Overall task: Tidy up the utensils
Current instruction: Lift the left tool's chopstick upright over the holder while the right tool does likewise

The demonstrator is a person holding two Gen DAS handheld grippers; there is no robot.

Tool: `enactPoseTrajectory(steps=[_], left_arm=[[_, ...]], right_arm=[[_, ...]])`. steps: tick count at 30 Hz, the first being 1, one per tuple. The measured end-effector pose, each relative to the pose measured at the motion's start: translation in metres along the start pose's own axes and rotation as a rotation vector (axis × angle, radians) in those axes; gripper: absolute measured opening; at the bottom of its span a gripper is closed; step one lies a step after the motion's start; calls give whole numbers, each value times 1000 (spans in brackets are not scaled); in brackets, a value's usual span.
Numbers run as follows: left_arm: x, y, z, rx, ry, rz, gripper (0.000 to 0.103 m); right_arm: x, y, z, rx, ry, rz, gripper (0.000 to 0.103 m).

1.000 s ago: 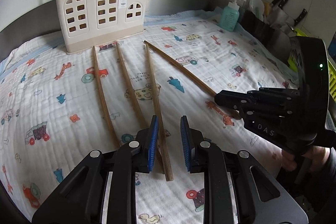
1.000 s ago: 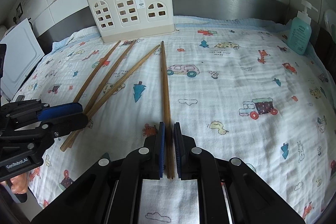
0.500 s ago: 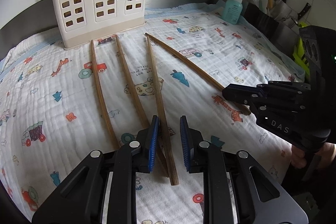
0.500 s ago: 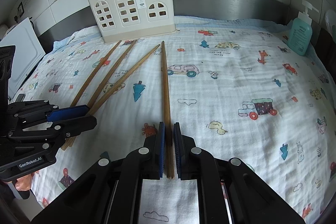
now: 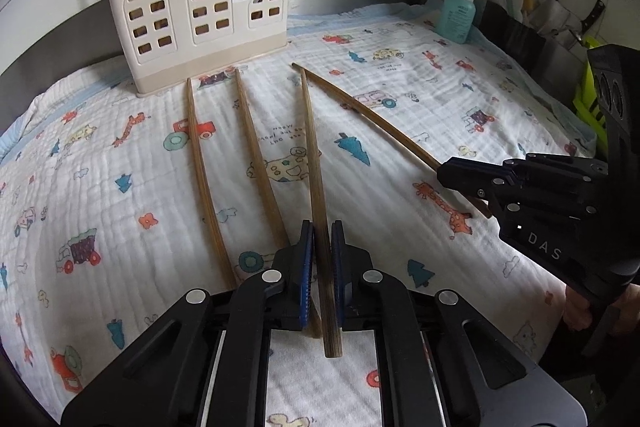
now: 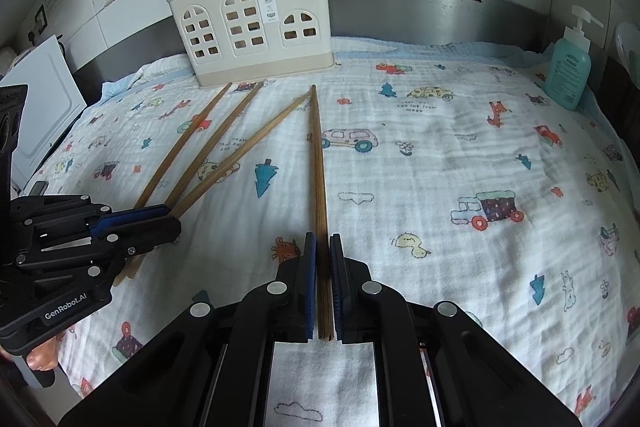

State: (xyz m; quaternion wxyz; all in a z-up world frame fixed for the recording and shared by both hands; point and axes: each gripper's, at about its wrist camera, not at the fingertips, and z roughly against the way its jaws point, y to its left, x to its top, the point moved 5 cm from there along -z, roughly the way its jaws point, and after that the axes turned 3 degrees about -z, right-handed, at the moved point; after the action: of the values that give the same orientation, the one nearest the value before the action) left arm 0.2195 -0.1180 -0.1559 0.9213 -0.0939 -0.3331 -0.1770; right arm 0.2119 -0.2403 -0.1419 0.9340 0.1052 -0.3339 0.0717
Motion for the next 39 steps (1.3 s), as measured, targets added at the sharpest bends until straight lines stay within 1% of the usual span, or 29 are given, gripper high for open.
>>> enactPoseTrajectory(steps=[7,11,16,19,23,30,34,39], left_arm=[[7,7,26,5,-65,1,6],[15,14,39,-10,-100,29,6],[26,20,57,-11,-147,34,6],[35,25,67,-21,-173,45,6],[51,34,81,-26,-208,54,6],[88,53,103,-24,-260,56,6],[110,65,115,-12,-286,54,6],[138,84,128,27,-313,46,6]], right_arm=[[14,4,27,-9,-73,17,7],[27,6,48,-1,-130,19,7],[51,12,72,20,-201,34,6],[68,17,81,34,-229,50,6],[91,24,90,59,-247,79,6],[150,31,110,102,-259,136,6],[183,35,125,118,-267,171,6],[221,44,137,136,-279,205,7]])
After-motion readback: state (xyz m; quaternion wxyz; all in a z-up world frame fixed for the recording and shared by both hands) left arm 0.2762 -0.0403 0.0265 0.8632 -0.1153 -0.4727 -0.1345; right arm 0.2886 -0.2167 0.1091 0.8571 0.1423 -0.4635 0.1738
